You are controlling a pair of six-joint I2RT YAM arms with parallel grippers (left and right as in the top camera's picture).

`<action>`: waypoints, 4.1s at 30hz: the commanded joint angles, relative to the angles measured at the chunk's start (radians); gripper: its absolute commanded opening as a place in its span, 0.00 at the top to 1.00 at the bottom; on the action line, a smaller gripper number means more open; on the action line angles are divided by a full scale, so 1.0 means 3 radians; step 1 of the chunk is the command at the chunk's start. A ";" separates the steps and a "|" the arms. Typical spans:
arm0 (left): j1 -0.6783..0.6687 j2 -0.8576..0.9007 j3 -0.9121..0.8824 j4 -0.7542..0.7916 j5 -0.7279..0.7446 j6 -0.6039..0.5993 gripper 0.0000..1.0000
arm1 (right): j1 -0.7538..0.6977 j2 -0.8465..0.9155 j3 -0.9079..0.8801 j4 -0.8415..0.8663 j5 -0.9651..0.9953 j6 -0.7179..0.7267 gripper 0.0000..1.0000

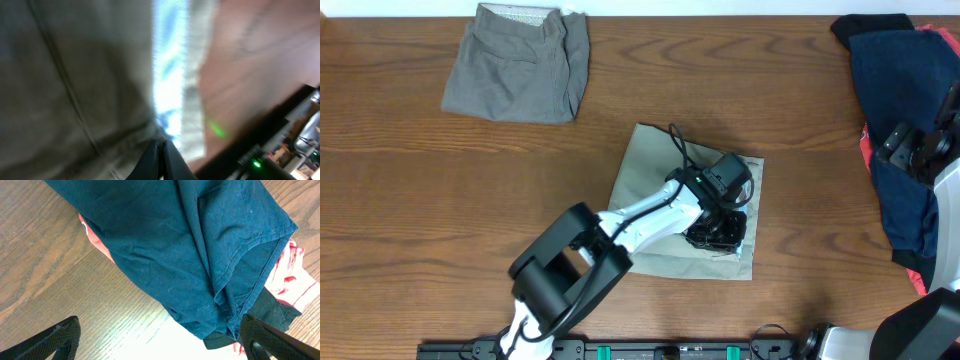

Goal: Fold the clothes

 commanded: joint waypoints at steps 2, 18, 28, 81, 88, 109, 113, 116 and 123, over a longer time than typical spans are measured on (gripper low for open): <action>-0.0017 -0.0256 0.0018 -0.0039 0.0107 -0.0003 0.94 | -0.0028 -0.0027 0.0009 -0.0005 0.0045 0.0041 0.01; 0.0195 -0.0258 0.0023 0.0556 -0.1888 0.0490 0.94 | -0.0028 -0.0027 0.0009 -0.0005 0.0045 0.0041 0.01; 0.0193 -0.0247 0.0023 0.1010 -0.1998 0.0515 0.94 | -0.0028 -0.0027 0.0009 -0.0005 0.0045 0.0041 0.01; -0.0125 -0.0178 0.0008 -0.0551 -0.0437 0.0346 0.94 | -0.0028 -0.0027 0.0009 -0.0005 0.0045 0.0041 0.01; -0.0259 0.0045 0.0008 -0.0340 -0.0427 0.0209 0.94 | -0.0028 -0.0027 0.0009 -0.0005 0.0045 0.0041 0.01; -0.0150 -0.0490 0.0065 -0.0135 0.0081 0.0402 0.94 | -0.0028 -0.0027 0.0009 -0.0005 0.0045 0.0041 0.01; 0.0191 -0.0799 0.0065 -0.0259 0.0066 0.0575 0.93 | -0.0028 -0.0027 0.0009 -0.0005 0.0046 0.0041 0.01; 0.0523 -0.0916 0.0065 -0.0446 -0.0061 0.0718 0.85 | -0.0028 -0.0027 0.0009 -0.0005 0.0046 0.0041 0.01; 0.1502 -0.0914 0.0056 -0.0834 -0.0559 0.0999 0.02 | -0.0028 -0.0027 0.0009 -0.0005 0.0045 0.0041 0.01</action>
